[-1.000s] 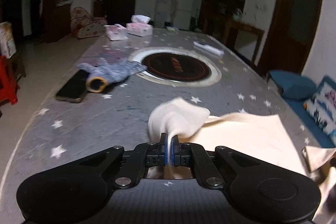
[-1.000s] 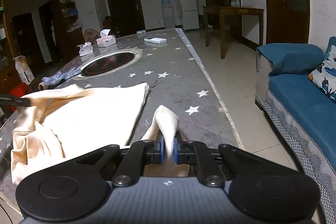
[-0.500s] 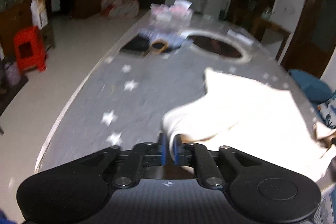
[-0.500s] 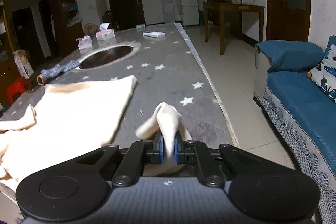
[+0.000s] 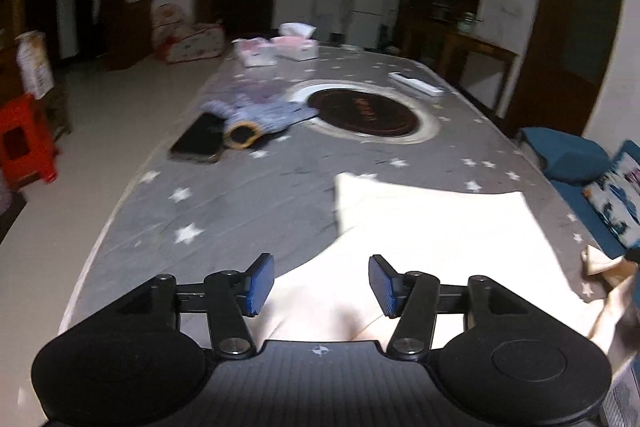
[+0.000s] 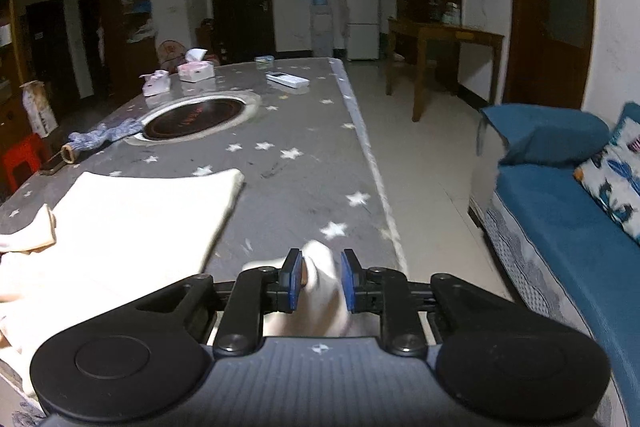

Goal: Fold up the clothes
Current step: 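Lift and shake the sweatshirt out flat with both grippers, then release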

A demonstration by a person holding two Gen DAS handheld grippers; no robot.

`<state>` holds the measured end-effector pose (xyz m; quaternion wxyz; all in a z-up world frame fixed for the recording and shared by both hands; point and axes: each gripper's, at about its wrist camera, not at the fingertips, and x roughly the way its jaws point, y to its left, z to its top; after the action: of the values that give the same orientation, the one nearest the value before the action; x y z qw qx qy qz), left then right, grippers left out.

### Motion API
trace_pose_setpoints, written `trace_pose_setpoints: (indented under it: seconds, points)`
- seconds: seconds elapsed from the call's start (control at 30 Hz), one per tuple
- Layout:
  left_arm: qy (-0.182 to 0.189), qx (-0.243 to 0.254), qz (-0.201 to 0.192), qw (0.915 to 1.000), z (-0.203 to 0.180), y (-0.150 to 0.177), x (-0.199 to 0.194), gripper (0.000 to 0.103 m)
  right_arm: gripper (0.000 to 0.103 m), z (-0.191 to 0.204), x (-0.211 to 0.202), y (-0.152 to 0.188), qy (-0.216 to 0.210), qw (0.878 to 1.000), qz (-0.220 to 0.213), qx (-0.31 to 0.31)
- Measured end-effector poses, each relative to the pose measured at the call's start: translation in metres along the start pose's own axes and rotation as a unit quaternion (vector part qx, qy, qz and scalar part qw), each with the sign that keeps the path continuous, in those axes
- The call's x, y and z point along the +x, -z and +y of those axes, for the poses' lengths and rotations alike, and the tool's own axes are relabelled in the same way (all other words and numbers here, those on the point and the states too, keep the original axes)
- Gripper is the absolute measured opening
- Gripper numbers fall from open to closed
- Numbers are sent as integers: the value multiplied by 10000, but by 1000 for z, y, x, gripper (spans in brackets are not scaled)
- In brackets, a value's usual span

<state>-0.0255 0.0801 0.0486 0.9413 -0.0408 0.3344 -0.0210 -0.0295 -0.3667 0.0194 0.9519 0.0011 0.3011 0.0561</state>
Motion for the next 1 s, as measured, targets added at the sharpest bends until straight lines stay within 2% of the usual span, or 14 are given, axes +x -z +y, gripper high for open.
trace_pose_setpoints:
  seconds: [0.17, 0.33, 0.47, 0.77, 0.87, 0.93, 1.0]
  points:
    - [71, 206, 48, 9998, -9, -15, 13, 60, 20, 6, 8, -19, -273, 9996, -56, -20]
    - [79, 194, 276, 9994, -17, -30, 59, 60, 20, 29, 44, -32, -789, 9964, 269, -140]
    - [-40, 296, 500, 9983, -22, -36, 97, 58, 20, 45, 82, -40, -1032, 9931, 531, -169]
    - [-105, 437, 840, 9955, -25, -44, 153, 58, 20, 51, 150, -45, -1162, 9875, 1061, 1]
    - [-65, 459, 898, 9949, -26, -45, 164, 52, 20, 55, 157, -48, -1156, 9876, 1061, -54]
    - [22, 469, 869, 9951, -27, -48, 167, 33, 19, 59, 162, -50, -1145, 9875, 1073, -122]
    - [93, 486, 850, 9951, -28, -51, 169, 17, 8, 64, 165, -53, -1123, 9875, 1065, -285]
